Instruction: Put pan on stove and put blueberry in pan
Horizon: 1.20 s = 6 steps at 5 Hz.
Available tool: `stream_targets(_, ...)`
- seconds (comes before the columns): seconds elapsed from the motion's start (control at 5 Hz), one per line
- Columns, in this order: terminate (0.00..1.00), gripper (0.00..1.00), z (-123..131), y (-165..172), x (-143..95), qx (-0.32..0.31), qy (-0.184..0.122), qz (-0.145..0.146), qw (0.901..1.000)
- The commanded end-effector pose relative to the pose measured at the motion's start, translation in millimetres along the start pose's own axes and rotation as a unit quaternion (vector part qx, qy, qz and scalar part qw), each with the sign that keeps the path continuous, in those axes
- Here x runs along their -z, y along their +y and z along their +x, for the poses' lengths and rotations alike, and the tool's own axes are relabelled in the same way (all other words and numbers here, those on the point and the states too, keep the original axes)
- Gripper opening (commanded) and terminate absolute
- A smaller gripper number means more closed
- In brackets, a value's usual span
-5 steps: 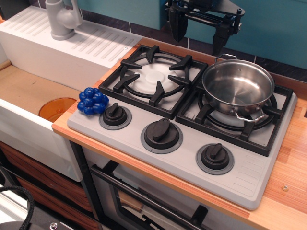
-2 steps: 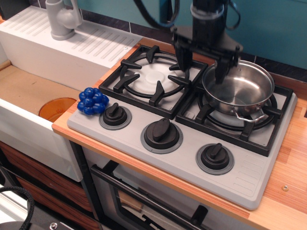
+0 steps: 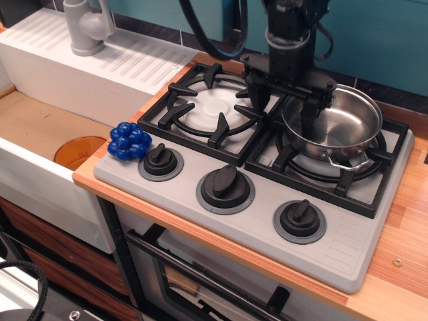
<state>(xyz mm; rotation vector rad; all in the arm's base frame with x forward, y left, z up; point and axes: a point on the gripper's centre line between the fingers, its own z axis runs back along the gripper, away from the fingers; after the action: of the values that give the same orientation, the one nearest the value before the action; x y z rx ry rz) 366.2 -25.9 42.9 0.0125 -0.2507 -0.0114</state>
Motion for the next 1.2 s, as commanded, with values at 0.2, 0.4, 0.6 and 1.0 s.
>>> stream_targets(0.2,0.00,0.00,6.1,-2.2,-32.3,-0.002,0.007,0.000,1.0000)
stream_targets(0.4,0.00,0.00,7.5,-0.1,-44.6,0.002,0.013,-0.001,0.9999)
stream_targets(0.6,0.00,0.00,7.6,0.7,-66.9,0.001,0.019,0.013,0.9997)
stream_targets(1.0,0.00,0.00,16.7,8.3,-115.6,0.007,0.045,0.050,0.9977)
